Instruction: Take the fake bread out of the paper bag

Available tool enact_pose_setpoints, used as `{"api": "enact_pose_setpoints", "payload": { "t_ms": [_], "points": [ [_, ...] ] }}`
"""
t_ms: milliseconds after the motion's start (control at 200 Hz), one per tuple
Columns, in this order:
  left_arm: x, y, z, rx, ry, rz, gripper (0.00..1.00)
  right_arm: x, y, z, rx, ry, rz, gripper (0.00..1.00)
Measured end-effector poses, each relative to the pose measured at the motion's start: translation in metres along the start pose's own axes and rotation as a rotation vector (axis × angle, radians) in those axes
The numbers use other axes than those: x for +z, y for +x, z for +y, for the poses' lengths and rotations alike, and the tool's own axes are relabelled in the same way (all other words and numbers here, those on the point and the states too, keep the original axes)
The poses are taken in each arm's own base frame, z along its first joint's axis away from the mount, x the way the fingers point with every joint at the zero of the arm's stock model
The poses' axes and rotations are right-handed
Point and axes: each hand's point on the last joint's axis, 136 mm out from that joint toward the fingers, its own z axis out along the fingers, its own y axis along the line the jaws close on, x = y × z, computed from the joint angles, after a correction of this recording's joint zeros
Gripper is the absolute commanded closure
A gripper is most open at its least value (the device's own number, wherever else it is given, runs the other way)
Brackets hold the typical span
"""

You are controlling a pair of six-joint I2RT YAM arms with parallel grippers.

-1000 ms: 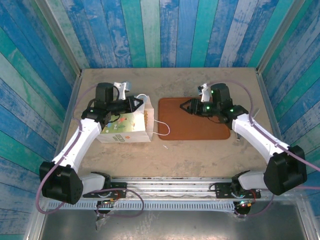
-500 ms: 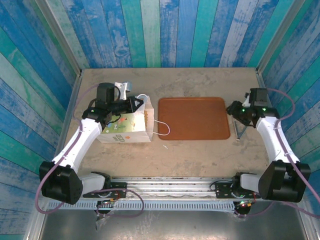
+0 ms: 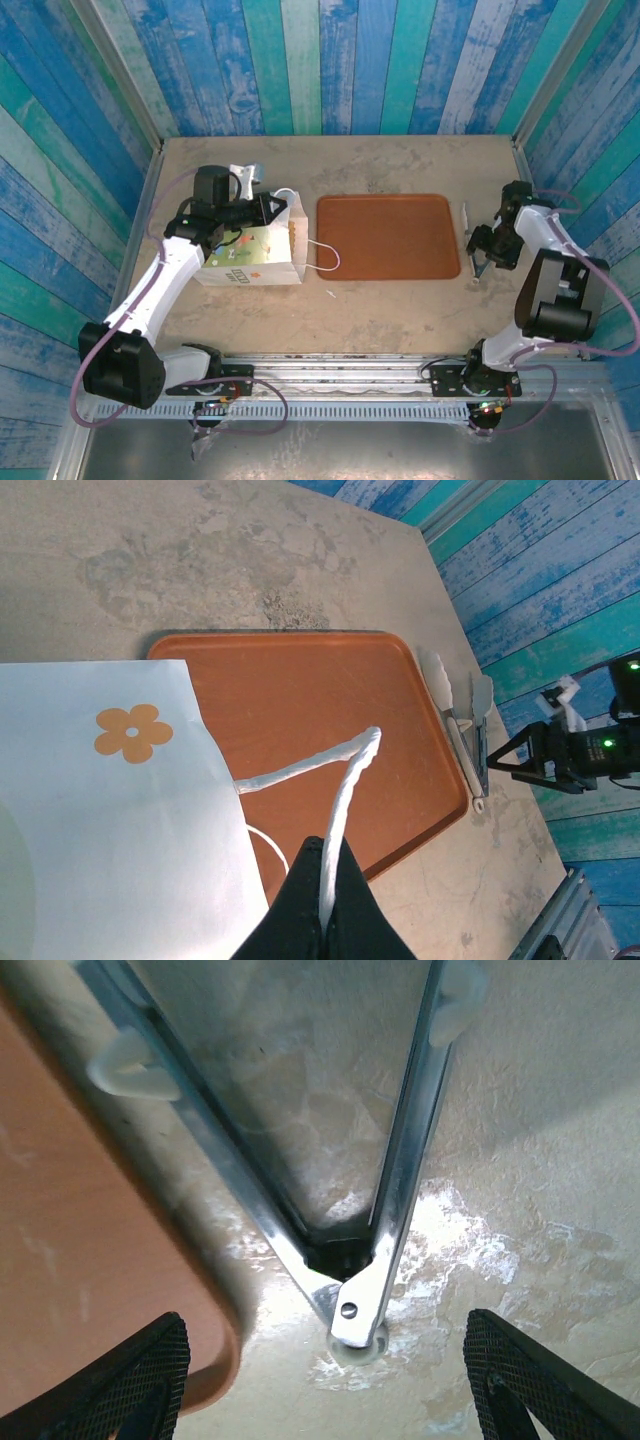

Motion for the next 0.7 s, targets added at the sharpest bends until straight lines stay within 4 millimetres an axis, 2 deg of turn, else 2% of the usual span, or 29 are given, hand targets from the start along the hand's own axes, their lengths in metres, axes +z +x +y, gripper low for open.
{"api": "enact_pose_setpoints", "payload": {
  "t_ms": [45, 55, 70, 105, 316, 461, 701],
  "points": [
    [0.0, -0.001, 0.0, -0.001, 0.002, -0.002, 0.98, 0.004, 0.0, 0.0, -0.009, 0.005, 0.016, 0.23],
    [0.0, -0.001, 0.0, -0.001, 0.002, -0.003, 0.98, 0.004, -0.001, 0.0, -0.009, 0.006, 0.02, 0.18],
    [0.0, -0.001, -0.001, -0.001, 0.003, -0.004, 0.98, 0.005, -0.001, 0.0, -0.013, 0.007, 0.024, 0.05],
    [0.0, -0.002, -0.001, -0.002, 0.006, -0.008, 0.98, 0.006, -0.003, 0.001, -0.021, 0.007, 0.028, 0.01],
    [0.0, -0.006, -0.005, -0.002, 0.027, -0.02, 0.94, 0.022, -0.022, 0.003, -0.056, 0.026, 0.061, 0.04],
    [0.005, -0.003, -0.002, -0.003, 0.014, 0.014, 0.89, 0.033, -0.022, 0.002, -0.07, 0.036, 0.092, 0.05],
    [0.016, 0.003, 0.01, -0.025, -0.039, 0.12, 0.81, 0.04, -0.028, 0.001, -0.092, 0.048, 0.1, 0.06]
  ]
}}
